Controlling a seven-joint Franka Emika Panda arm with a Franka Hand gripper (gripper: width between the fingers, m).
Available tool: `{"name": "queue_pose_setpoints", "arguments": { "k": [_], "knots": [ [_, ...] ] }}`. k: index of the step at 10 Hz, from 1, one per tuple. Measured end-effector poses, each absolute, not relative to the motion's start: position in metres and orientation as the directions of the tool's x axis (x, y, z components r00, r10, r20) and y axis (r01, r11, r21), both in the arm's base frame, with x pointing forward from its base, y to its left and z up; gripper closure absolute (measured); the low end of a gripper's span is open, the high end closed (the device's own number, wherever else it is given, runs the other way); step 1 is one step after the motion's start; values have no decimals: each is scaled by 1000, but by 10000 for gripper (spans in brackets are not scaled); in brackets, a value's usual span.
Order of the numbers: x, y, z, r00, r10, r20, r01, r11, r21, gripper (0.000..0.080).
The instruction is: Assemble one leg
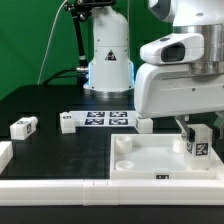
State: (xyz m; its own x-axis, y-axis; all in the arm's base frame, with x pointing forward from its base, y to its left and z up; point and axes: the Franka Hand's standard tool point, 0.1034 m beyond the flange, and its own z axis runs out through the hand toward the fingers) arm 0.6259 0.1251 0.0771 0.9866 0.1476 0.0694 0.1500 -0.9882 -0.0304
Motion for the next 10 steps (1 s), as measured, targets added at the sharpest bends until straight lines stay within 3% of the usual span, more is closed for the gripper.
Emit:
{"name": "queue_pose_setpoints", "arguments": {
  "k": [2,6,10],
  "knots": [
    [626,125,77,995,75,70,78,-996,-37,508],
    [623,120,77,915,-389,102,-383,-921,-75,506],
    [623,111,76,588,-808,21,-799,-585,-140,506]
  ]
}}
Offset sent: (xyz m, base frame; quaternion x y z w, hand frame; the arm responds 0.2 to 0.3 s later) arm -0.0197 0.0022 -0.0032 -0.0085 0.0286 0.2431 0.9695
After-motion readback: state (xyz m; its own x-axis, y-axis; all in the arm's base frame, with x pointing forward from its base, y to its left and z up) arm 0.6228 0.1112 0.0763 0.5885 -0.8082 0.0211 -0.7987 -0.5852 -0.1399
